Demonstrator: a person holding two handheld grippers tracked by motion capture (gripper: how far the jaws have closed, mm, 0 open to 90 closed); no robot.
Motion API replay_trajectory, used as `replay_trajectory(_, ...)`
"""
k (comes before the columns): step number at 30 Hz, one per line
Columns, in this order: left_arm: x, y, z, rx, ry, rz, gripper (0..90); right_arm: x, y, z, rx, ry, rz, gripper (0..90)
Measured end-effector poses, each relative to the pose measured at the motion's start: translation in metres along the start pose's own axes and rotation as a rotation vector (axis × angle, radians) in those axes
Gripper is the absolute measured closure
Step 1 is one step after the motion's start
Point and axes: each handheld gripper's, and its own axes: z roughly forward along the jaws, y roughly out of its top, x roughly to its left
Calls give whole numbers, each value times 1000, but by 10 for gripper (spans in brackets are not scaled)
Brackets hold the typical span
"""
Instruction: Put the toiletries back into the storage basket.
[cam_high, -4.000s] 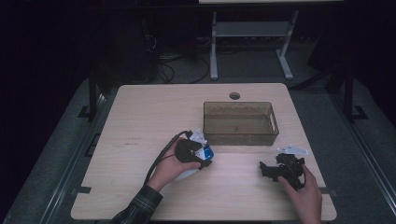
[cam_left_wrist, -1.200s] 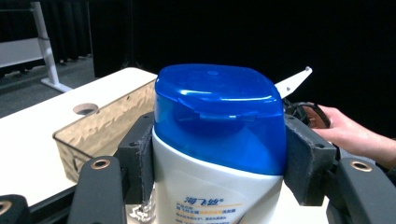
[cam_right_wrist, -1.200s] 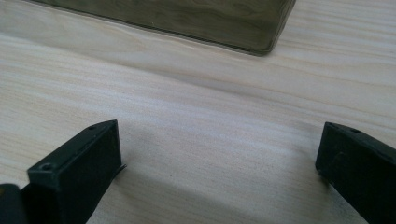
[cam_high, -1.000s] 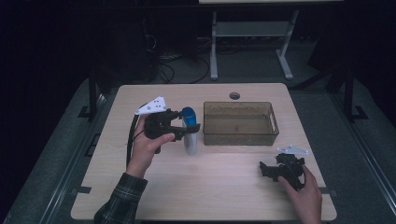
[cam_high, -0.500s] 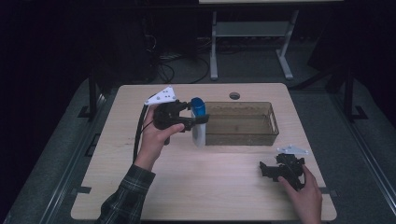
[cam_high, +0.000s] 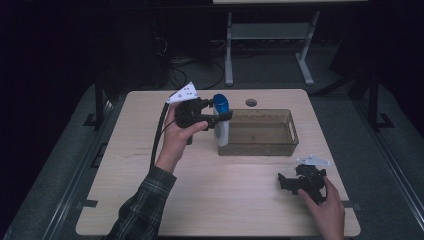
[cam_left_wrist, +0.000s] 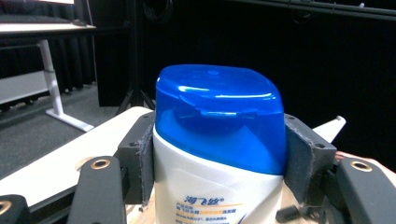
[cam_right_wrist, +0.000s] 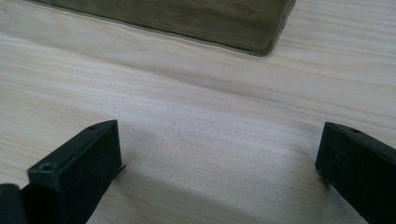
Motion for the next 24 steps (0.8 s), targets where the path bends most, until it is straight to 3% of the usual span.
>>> replay_trajectory(9, 8, -4, 21, 6, 10, 9, 365, 0, 0, 0, 0, 0, 1, 0)
replay_trajectory(18, 16, -13, 31, 19, 55, 17, 365, 0, 0, 0, 0, 0, 1, 0)
replay_trajectory(24, 22, -21, 34, 30, 59, 18, 365, 0, 0, 0, 0, 0, 1, 0)
